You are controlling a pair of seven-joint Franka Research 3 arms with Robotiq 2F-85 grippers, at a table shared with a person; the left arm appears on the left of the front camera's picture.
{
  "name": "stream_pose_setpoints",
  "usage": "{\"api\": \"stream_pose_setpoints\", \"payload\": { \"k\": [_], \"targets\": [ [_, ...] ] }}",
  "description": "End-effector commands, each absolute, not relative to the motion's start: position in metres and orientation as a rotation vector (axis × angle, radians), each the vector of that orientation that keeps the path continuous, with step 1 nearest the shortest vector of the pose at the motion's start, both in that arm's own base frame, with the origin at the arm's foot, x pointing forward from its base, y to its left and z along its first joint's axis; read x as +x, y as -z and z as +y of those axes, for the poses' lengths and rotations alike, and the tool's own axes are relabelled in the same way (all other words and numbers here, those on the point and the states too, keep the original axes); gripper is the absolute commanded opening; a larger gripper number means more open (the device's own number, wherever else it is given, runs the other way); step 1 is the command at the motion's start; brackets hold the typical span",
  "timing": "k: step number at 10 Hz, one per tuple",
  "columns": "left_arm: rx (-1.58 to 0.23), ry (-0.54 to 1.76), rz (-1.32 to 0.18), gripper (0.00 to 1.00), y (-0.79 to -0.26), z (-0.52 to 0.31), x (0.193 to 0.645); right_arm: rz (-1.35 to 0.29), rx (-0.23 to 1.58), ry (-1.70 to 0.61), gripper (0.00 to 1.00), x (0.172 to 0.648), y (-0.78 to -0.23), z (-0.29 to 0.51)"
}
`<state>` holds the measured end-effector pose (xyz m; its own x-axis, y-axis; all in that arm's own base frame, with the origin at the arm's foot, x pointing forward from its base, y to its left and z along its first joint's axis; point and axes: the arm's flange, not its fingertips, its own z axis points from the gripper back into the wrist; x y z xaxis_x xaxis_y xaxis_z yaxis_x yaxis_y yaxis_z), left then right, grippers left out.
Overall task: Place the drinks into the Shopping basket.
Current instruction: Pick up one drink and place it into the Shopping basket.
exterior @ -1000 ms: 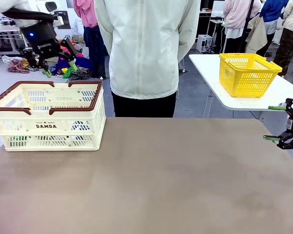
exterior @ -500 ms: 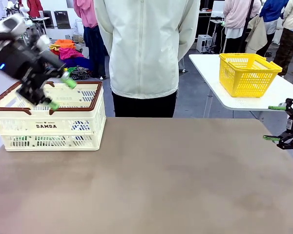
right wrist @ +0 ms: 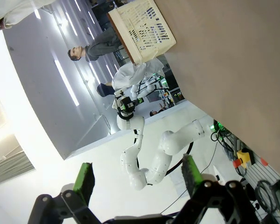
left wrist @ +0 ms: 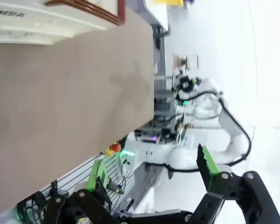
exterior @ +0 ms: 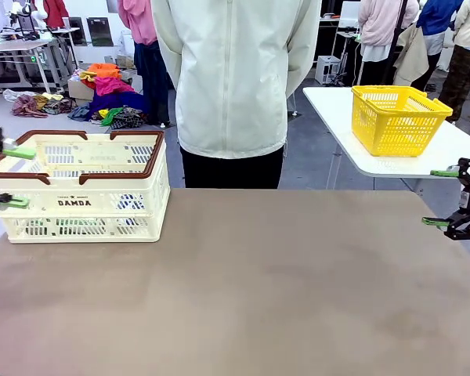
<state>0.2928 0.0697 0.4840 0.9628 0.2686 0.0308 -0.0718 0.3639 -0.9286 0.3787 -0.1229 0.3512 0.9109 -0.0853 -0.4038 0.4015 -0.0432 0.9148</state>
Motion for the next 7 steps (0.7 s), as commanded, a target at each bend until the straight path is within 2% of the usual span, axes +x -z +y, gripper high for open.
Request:
{"api": "stream_pose_setpoints", "payload": {
  "k": [1, 2, 7],
  "targets": [
    [-1.177, -0.316, -0.137, 1.00, -0.455, 0.047, 0.285, 0.268, 1.560, 0.400, 1.00, 0.378, -0.356, -0.123],
    [-1.180, -0.221, -0.189, 1.00, -0.484, 0.070, 0.293, 0.268, 1.560, 0.400, 1.00, 0.378, -0.356, -0.123],
    [-1.180, -0.221, -0.189, 1.00, -0.484, 0.070, 0.293, 0.268, 1.560, 0.400, 1.00, 0.378, -0.356, -0.123]
  ]
}}
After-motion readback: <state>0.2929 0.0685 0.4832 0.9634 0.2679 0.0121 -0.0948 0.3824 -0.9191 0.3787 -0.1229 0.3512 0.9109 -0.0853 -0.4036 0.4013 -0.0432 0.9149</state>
